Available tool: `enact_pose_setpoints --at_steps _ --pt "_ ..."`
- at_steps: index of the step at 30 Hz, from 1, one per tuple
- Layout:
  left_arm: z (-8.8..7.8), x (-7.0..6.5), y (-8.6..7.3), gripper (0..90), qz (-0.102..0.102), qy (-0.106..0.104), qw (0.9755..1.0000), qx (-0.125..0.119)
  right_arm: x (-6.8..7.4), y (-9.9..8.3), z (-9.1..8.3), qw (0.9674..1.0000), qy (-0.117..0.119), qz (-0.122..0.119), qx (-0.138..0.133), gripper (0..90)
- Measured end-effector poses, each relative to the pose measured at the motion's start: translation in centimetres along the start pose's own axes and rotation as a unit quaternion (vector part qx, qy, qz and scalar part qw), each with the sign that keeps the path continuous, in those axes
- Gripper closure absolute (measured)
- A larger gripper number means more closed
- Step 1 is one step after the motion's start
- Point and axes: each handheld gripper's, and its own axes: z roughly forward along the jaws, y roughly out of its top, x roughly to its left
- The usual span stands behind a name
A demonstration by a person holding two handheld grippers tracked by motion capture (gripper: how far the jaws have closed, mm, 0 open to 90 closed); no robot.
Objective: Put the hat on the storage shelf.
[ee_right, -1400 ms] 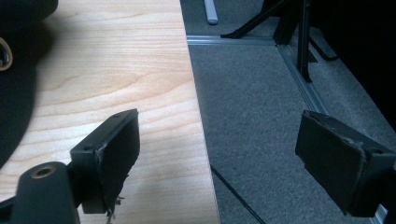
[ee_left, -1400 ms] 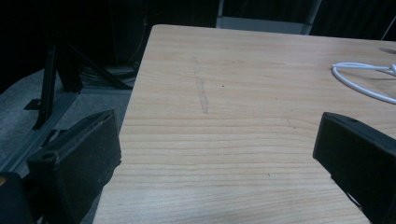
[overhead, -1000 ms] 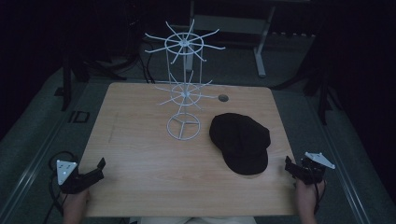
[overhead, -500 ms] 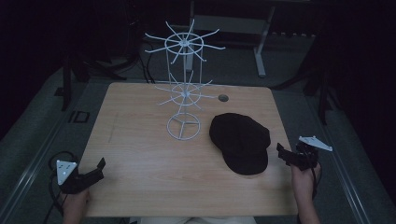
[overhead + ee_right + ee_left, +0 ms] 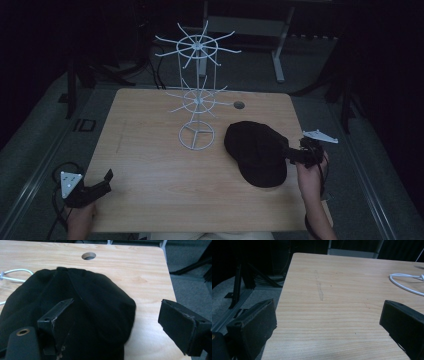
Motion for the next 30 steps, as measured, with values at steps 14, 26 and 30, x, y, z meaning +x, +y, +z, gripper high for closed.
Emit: enact_pose_setpoints --at_steps 14,26,30 --pt "0.0 0.0 0.0 1.5 0.001 -0.003 1.0000 -0.001 4.7 2.6 3.4 0.9984 0.044 -0.034 0.012 13.8" --pt "0.0 0.0 0.0 1.5 0.002 -0.006 1.0000 -0.001 6.9 3.6 7.9 0.9947 0.058 -0.058 0.062 13.2" --pt "0.0 0.0 0.0 1.5 0.003 -0.007 1.0000 -0.001 7.2 3.8 9.0 0.9928 0.048 -0.069 0.085 14.9"
